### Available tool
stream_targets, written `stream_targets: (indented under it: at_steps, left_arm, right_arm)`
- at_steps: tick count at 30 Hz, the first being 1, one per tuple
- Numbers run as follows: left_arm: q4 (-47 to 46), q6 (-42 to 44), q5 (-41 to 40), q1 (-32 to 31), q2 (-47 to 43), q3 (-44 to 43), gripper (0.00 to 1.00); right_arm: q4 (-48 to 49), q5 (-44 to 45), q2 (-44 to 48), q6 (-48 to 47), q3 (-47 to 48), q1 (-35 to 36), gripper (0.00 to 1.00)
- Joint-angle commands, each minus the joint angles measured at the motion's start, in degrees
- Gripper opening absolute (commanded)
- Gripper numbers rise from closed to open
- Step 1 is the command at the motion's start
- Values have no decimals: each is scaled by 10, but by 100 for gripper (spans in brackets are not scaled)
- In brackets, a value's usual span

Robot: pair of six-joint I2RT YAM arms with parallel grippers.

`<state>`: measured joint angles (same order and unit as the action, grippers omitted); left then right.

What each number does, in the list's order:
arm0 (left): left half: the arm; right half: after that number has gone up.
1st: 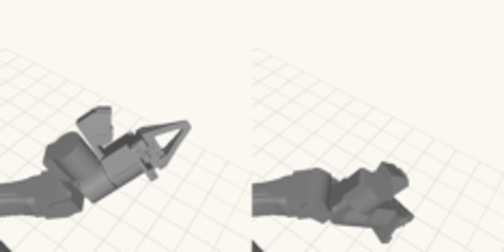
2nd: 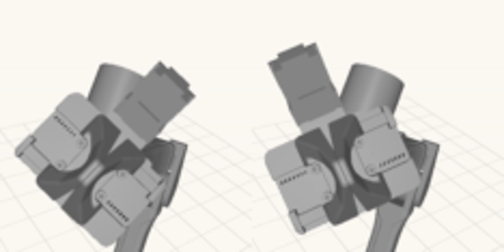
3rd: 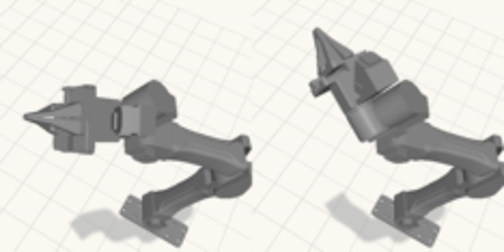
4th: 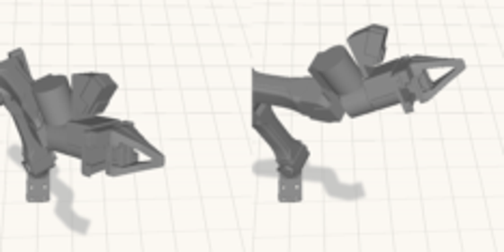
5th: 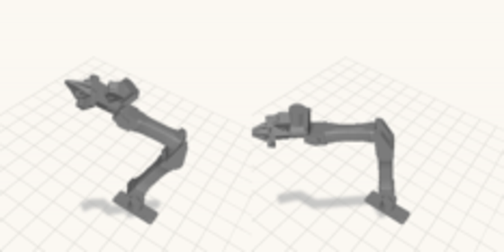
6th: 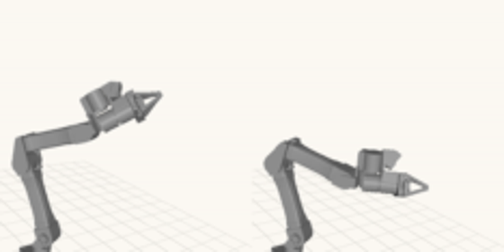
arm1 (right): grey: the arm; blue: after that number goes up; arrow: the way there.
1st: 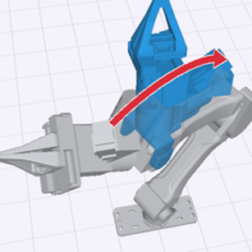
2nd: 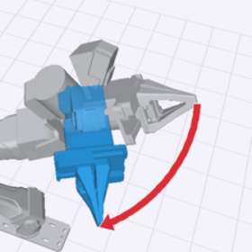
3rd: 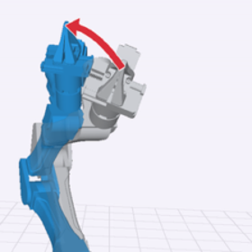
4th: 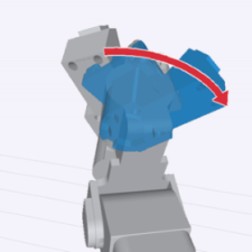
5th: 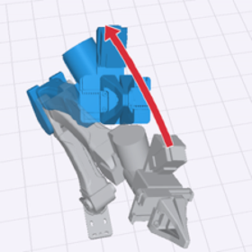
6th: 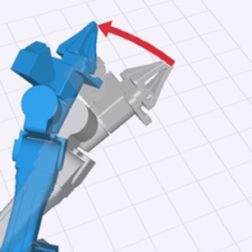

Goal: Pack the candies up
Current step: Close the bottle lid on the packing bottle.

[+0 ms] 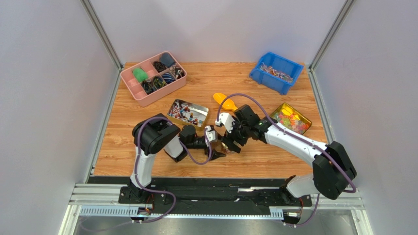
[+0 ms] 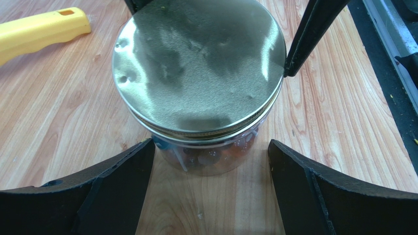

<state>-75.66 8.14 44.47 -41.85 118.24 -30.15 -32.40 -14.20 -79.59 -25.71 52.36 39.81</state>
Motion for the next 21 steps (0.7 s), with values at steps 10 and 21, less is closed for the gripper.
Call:
stream_targets:
  at_steps: [10, 21]
  left_arm:
    - [-119, -56, 24, 13, 13, -17, 98]
    - [-119, -67, 50, 19, 13, -27, 99]
  right_arm:
    - [8, -30, -24, -4, -10, -19, 62]
    - [3, -48, -45, 1, -18, -40, 74]
